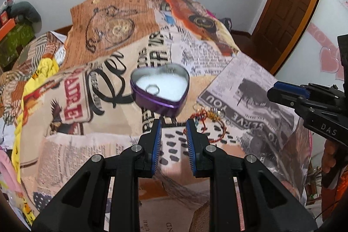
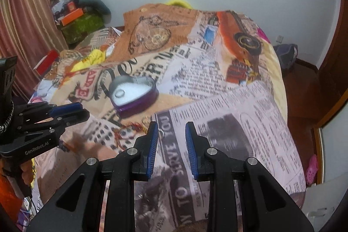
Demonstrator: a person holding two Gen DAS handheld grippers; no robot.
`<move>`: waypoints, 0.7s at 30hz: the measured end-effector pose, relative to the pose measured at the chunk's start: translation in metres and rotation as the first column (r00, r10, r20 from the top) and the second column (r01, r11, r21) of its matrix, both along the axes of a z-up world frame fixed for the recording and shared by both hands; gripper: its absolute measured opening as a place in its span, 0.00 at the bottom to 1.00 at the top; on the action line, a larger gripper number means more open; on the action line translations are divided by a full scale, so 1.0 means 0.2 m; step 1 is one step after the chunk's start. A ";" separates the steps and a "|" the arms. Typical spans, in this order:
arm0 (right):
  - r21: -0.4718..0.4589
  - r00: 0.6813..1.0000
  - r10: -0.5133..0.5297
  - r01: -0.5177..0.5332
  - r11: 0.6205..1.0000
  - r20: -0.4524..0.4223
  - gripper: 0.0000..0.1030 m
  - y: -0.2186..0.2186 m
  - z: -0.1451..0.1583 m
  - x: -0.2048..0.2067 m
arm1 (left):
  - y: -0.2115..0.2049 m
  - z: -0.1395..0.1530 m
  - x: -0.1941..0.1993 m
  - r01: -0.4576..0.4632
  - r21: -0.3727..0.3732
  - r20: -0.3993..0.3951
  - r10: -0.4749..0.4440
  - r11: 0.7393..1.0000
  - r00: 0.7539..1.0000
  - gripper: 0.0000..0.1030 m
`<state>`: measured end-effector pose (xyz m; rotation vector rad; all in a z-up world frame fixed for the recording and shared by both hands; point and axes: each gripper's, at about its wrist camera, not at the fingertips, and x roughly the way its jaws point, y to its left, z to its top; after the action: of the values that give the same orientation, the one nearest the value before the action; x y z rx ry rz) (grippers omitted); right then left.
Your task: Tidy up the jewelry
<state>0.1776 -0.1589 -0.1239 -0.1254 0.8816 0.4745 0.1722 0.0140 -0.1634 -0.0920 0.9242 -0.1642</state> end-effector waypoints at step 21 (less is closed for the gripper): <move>-0.005 0.987 0.079 -0.080 0.997 -0.143 0.23 0.03 -0.24 0.00 | -0.06 -0.24 0.12 0.009 -0.079 -0.104 -0.018 0.997 0.994 0.21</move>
<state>0.1778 -0.1531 -0.1719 -0.1385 1.0228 0.5584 0.1959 0.0012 -0.2121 -0.1681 1.0232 -0.2097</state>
